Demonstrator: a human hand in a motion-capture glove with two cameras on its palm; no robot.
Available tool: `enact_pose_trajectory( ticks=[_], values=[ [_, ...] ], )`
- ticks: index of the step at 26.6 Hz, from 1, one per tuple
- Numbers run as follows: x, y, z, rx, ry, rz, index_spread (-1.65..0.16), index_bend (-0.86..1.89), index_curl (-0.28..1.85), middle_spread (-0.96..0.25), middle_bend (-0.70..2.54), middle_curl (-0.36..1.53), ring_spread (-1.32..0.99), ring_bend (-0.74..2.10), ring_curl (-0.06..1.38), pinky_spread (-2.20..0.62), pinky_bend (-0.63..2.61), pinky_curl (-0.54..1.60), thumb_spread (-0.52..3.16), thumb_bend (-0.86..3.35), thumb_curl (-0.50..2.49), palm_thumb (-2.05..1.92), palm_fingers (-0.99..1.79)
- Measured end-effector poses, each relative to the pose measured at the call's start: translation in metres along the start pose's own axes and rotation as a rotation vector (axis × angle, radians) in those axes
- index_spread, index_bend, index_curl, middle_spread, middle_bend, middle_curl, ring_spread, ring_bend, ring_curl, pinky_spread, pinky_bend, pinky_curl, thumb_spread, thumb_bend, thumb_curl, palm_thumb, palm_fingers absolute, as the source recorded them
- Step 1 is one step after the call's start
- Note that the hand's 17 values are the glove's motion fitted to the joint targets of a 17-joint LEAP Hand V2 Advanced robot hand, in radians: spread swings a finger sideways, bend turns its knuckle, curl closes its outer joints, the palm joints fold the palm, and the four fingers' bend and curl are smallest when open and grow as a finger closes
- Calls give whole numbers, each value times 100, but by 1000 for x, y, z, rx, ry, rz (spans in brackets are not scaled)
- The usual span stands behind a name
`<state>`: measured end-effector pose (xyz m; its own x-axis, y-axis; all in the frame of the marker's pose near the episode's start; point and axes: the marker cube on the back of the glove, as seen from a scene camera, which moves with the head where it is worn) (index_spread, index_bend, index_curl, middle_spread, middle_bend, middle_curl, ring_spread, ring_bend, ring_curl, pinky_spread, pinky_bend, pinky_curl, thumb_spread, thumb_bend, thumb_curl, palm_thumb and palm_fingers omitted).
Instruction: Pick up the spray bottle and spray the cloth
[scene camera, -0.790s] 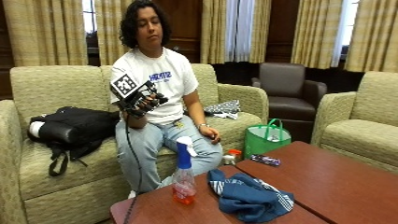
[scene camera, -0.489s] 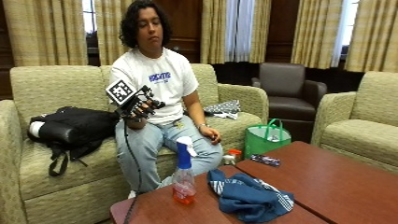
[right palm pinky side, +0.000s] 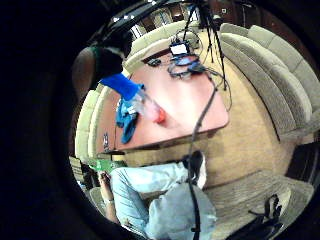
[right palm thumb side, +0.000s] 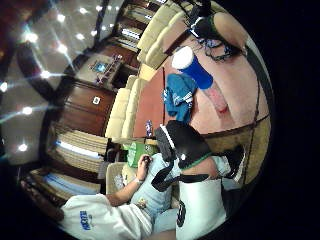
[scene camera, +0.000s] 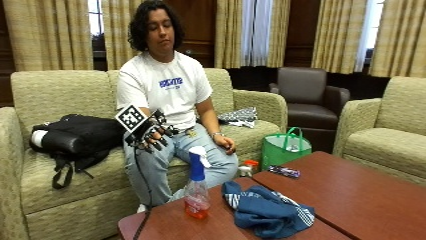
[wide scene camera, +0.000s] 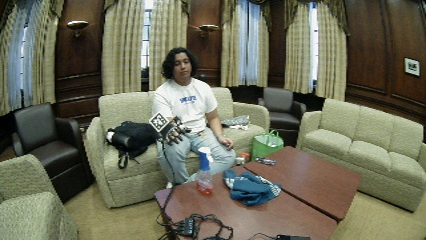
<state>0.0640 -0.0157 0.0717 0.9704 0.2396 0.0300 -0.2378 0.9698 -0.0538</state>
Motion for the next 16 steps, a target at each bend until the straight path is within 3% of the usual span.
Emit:
enact_pose_trajectory(
  ticks=[4,9,13,16],
  values=[
    [11,-5,29,-13,-43,-71,-41,13,24,-12,24,28,-16,41,28,14,27,25,103,14,22,55,74],
    [13,8,56,-201,-18,-40,-42,11,23,-13,24,30,-16,43,29,13,27,27,105,12,25,59,74],
    [14,-11,75,-159,-36,-1,-41,9,22,-14,24,32,-17,45,31,12,29,29,105,11,26,62,75],
    [20,-8,85,-240,-79,61,-41,8,21,-15,27,33,-19,47,32,10,28,29,105,10,28,65,79]
  ],
)
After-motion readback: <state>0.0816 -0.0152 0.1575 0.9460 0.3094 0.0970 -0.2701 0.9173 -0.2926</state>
